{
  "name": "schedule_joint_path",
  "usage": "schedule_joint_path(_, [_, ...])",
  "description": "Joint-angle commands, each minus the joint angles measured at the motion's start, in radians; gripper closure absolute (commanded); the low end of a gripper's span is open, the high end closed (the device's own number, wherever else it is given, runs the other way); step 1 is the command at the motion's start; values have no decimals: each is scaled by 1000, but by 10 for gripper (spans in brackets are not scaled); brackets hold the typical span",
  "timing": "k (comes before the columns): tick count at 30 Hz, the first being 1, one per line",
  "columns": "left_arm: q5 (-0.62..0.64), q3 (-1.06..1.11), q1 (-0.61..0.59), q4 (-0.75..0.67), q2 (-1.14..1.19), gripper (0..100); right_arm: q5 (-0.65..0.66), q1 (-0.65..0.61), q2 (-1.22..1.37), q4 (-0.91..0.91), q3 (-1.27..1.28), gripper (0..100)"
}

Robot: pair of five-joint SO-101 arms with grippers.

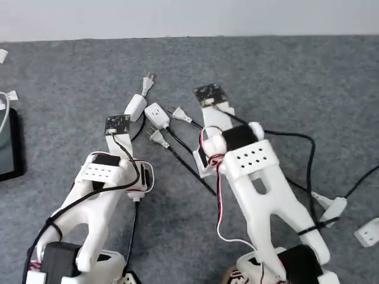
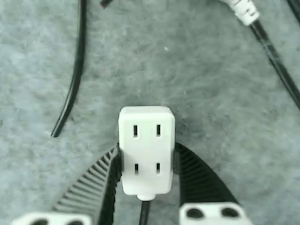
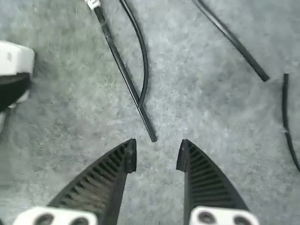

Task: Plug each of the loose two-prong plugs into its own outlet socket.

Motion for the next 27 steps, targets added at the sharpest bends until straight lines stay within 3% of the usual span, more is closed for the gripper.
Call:
schedule_joint_path(1, [-55,-1,-29,-2,-9,980,21,-22,-41,-71,44,859])
schedule_joint_path(13, [-112,-1,-34,2,-9,857,104,-81,-39,-300,302,859])
schedule_joint_path(22, [-163,-13,-51,26,-11,844,230,-36,-39,-412,427,861])
schedule_joint_path(27, [-170,-27,-51,46,-11,844,273,-36,7,-421,439,939])
